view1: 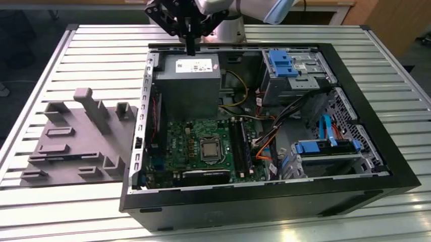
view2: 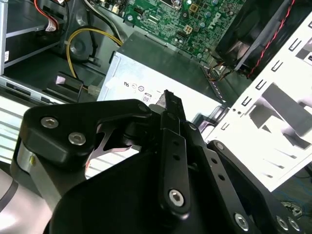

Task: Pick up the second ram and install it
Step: 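Reach for the second ram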

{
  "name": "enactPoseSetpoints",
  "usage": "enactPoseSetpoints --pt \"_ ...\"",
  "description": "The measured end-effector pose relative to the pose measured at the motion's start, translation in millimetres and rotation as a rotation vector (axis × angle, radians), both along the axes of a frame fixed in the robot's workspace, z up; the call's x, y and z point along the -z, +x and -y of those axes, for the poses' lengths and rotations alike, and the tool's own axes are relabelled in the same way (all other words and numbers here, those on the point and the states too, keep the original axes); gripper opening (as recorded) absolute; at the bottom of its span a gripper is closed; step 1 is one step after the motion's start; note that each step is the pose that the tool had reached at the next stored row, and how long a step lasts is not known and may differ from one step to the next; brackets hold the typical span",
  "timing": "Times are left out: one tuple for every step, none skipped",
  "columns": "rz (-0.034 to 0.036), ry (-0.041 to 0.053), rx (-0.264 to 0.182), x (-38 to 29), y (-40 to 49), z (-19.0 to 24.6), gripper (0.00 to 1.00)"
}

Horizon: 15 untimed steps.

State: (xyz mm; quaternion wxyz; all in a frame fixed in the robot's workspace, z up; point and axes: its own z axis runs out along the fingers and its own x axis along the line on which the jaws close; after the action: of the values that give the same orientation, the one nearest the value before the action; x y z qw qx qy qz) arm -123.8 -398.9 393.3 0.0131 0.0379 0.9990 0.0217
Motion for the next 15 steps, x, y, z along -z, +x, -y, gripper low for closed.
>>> enactPoseSetpoints --pt "0.0000 0.0000 0.000 0.0 -0.3 0.0 0.11" --pt "-0.0001 0.0000 0.000 0.0 -0.5 0.0 0.11" --pt "-0.0001 0.0000 0.000 0.0 -0.8 0.0 0.11" --pt "0.0000 0.0000 0.000 0.0 -1.1 0.0 0.11" --pt "0.0000 0.0000 0.000 0.0 -1.5 0.0 0.11" --pt "0.0000 -0.0001 0.000 0.0 -1.8 0.0 0.11" --pt "-0.0001 0.0000 0.000 0.0 -2.2 0.0 0.11" --pt "0.0000 0.0000 0.000 0.0 -2.5 0.0 0.11" --pt "0.0000 0.0000 0.000 0.0 -2.9 0.0 0.11" --pt "-0.0001 0.0000 0.000 0.0 -3.3 0.0 0.11" --pt "0.0000 0.0000 0.000 0.0 -3.6 0.0 0.11" --pt "0.0000 0.0000 0.000 0.0 -4.0 0.0 0.11" --pt "-0.0001 0.0000 0.000 0.0 -4.4 0.0 0.11" --pt "0.0000 0.0000 0.000 0.0 -4.8 0.0 0.11" --pt "0.0000 0.0000 0.000 0.0 -5.1 0.0 0.11"
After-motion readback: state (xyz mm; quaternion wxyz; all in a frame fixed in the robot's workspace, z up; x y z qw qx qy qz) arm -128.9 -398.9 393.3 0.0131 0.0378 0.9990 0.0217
